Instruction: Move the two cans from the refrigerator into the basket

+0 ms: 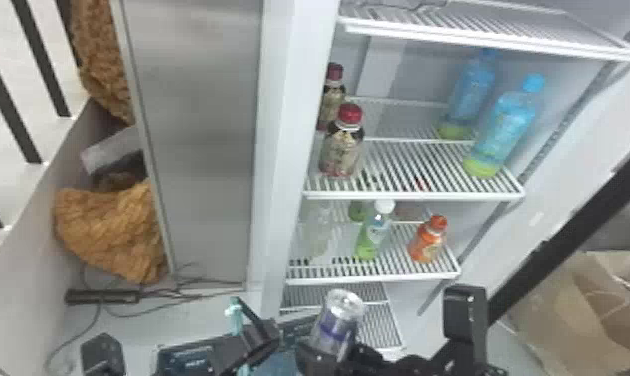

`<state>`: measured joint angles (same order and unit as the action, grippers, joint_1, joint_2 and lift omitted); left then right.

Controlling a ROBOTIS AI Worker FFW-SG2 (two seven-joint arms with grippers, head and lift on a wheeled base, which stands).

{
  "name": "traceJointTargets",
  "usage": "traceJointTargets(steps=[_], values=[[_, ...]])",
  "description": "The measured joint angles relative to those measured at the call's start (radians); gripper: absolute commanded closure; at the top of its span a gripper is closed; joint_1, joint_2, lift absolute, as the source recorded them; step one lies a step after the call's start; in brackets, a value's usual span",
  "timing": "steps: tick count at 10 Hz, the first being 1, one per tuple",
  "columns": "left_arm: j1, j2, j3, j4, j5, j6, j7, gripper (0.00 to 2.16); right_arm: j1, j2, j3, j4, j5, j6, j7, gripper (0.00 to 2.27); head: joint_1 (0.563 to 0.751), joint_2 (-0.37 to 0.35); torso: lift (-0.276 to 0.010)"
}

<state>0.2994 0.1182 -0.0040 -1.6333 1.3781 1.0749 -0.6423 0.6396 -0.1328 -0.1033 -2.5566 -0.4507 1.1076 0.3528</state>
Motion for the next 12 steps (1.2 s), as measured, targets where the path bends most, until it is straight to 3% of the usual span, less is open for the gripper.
traceJointTargets(steps=[2, 4, 5, 8, 10, 12], values=[[0.0, 0.0, 0.0, 0.0, 0.0, 0.0, 0.001, 1.19, -0.027, -0.001, 0.013, 0.044, 0.001, 0.056, 0.037, 0.98, 0.695, -0.192, -0.031], [0.0, -0.001, 0.0, 0.0, -0.001, 0.0, 0.001, 1.19, -0.064, -0.003, 0.021, 0.119, 0.008, 0.08, 0.082, 0.3, 0.695, -0.181, -0.031], [0.001, -0.002, 0.001, 0.0, -0.002, 0.0, 0.001, 1.19, -0.071, -0.002, 0.02, 0.125, 0.017, 0.082, 0.085, 0.1, 0.695, -0.182, -0.031], [0.002, -0.002, 0.0, 0.0, -0.002, 0.0, 0.001, 1.19, -0.047, 0.002, -0.009, 0.098, 0.024, -0.002, 0.092, 0.13, 0.695, -0.203, -0.031], [0.002, -0.004, 0.0, 0.0, -0.005, 0.003, 0.001, 1.19, -0.007, 0.021, -0.041, 0.145, 0.034, -0.272, 0.114, 0.13, 0.695, -0.221, -0.031], [0.002, -0.008, 0.001, 0.0, -0.01, 0.009, 0.001, 1.19, 0.06, 0.044, -0.101, 0.182, 0.063, -0.539, 0.121, 0.13, 0.695, -0.302, -0.031]])
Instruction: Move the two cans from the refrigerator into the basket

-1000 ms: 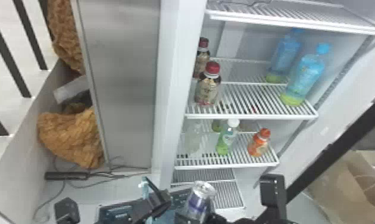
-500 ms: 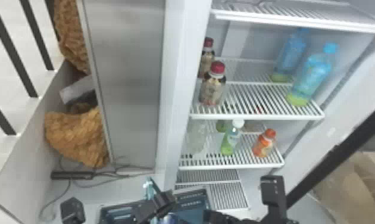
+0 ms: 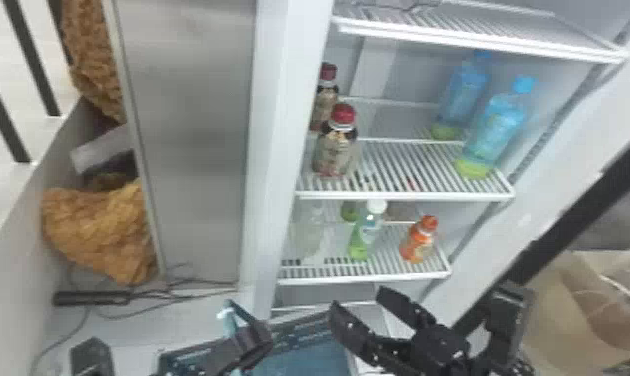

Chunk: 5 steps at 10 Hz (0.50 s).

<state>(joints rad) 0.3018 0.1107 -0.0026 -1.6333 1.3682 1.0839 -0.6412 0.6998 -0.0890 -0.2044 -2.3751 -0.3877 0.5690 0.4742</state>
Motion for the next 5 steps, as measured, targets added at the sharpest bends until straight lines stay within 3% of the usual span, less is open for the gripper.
traceJointTargets(steps=[1, 5], values=[[0.0, -0.001, 0.001, 0.0, -0.002, 0.001, 0.0, 1.19, 0.037, 0.017, -0.046, 0.022, 0.005, -0.108, 0.006, 0.12, 0.695, -0.349, -0.031], [0.003, -0.005, 0.007, 0.0, -0.01, 0.011, 0.0, 1.19, 0.144, 0.076, -0.183, 0.093, 0.013, -0.468, 0.016, 0.13, 0.695, -0.35, -0.031]])
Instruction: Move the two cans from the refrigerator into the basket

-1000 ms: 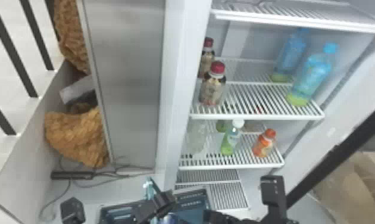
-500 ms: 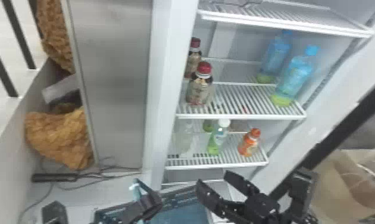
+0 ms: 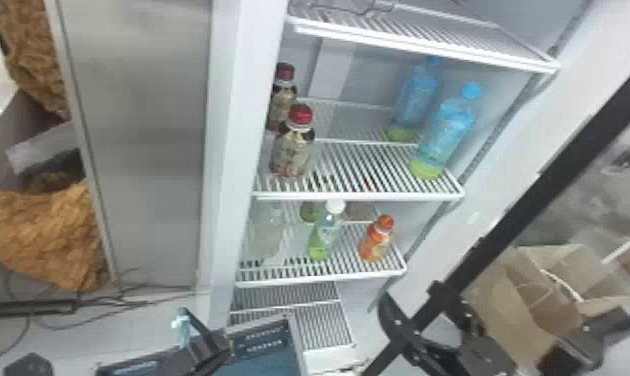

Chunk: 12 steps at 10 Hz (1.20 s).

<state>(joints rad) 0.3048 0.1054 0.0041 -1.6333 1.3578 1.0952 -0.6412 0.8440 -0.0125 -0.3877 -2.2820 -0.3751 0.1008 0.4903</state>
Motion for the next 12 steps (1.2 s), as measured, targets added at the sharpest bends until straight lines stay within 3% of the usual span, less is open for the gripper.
traceJointTargets(steps=[3, 6, 12], values=[[0.0, -0.007, 0.015, 0.0, -0.018, 0.012, 0.0, 1.19, 0.079, 0.012, -0.068, 0.065, 0.006, -0.169, 0.0, 0.13, 0.695, -0.35, -0.031], [-0.003, -0.007, 0.011, 0.0, -0.018, 0.012, 0.0, 1.19, 0.13, 0.012, -0.081, 0.142, 0.001, -0.29, -0.001, 0.13, 0.695, -0.35, -0.031], [-0.011, -0.009, 0.011, 0.0, -0.03, 0.019, -0.001, 1.19, 0.212, 0.012, -0.092, 0.035, 0.004, -0.312, -0.009, 0.13, 0.695, -0.35, -0.031]])
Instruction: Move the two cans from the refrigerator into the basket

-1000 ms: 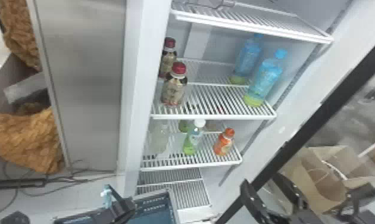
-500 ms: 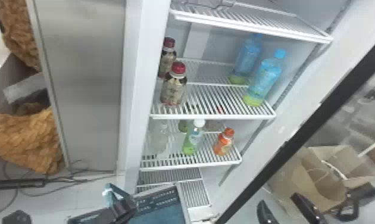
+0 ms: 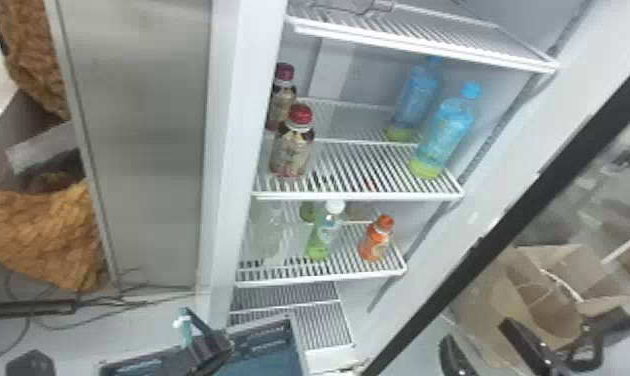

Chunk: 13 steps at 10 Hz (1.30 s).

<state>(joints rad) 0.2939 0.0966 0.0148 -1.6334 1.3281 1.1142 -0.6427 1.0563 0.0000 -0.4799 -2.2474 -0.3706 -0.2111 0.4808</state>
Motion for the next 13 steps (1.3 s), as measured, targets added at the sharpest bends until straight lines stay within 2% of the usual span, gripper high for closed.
traceJointTargets(steps=[13], values=[[0.006, -0.008, 0.0, 0.0, -0.004, 0.005, 0.0, 1.19, 0.001, 0.0, -0.011, 0.009, -0.026, 0.017, -0.003, 0.13, 0.695, -0.35, -0.031]])
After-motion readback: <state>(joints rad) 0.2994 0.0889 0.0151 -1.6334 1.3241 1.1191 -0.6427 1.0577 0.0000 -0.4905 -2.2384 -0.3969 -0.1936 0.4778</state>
